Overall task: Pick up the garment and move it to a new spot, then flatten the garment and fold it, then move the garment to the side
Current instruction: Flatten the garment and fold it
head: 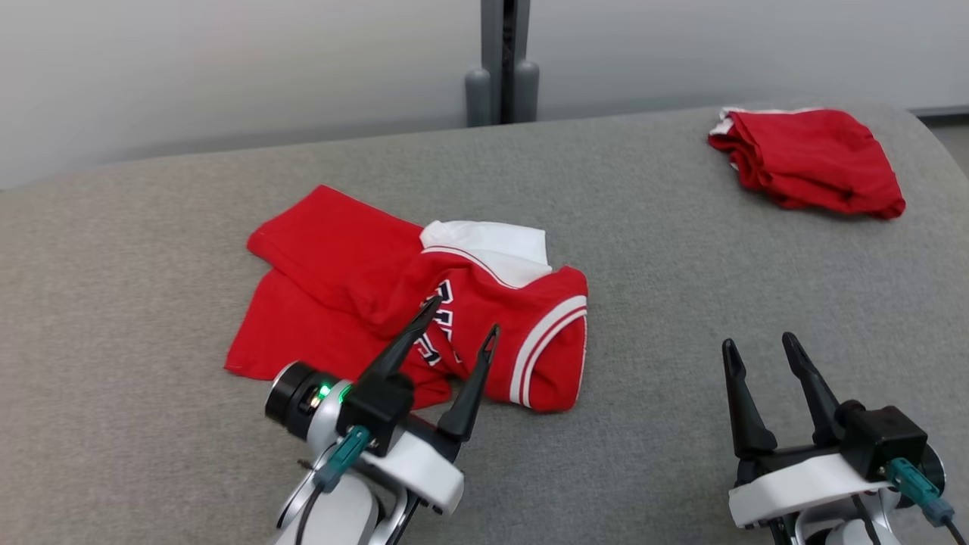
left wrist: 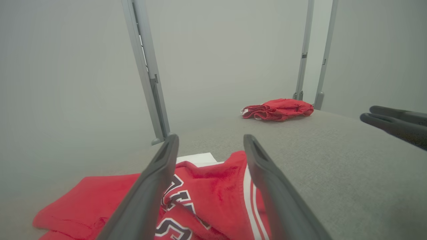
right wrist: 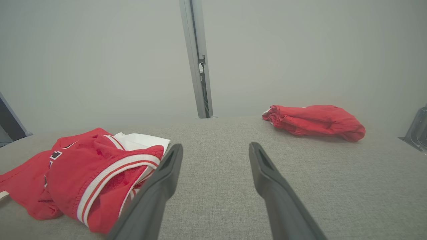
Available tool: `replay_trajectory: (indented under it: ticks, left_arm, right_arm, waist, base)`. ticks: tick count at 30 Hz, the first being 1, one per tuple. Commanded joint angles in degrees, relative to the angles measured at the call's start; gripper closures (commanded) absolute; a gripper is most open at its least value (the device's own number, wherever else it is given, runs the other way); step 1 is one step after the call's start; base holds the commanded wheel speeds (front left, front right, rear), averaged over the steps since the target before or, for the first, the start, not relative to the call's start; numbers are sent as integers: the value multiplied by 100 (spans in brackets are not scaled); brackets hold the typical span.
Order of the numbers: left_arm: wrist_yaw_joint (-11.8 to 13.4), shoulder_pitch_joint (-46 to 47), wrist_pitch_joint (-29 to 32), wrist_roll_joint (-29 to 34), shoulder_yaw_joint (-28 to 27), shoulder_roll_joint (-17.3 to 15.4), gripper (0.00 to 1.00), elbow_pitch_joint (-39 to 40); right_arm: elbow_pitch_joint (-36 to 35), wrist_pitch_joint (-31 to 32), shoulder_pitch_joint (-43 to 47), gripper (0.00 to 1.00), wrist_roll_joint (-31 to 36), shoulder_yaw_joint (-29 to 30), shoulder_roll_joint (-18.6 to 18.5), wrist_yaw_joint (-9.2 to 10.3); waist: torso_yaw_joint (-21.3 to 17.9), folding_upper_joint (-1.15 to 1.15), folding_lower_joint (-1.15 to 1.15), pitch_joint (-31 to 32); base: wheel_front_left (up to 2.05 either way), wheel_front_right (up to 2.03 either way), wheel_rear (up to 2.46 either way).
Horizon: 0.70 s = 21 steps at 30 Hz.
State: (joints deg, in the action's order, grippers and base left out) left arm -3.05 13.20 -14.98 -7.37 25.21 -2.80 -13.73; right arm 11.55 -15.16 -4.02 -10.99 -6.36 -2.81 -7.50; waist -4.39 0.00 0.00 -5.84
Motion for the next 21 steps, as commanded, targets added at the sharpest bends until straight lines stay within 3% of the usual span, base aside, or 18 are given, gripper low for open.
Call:
replay_trajectory:
  ticks: [1, 11, 21]
  left_arm:
    - [-48, 269, -19, -14, 118, -23, 0, -202]
    - [-69, 1723, 352, -352, 1016, -22, 0, -1313]
    - [34, 2785, 1585, -782, 2077, -25, 0, -1868]
  right_arm:
    - [-52, -7, -112, 0, -44, 7, -24, 0]
    - [-107, -7, -400, 0, -87, 12, -24, 1]
    - [-198, -7, -625, 0, -173, 9, -23, 1]
  waist:
    - [-201, 0, 0, -233]
    - [-546, 0, 0, -719]
    - [-788, 0, 0, -1157]
  base:
    - [0, 0, 0]
    - [0, 0, 0]
    - [0, 0, 0]
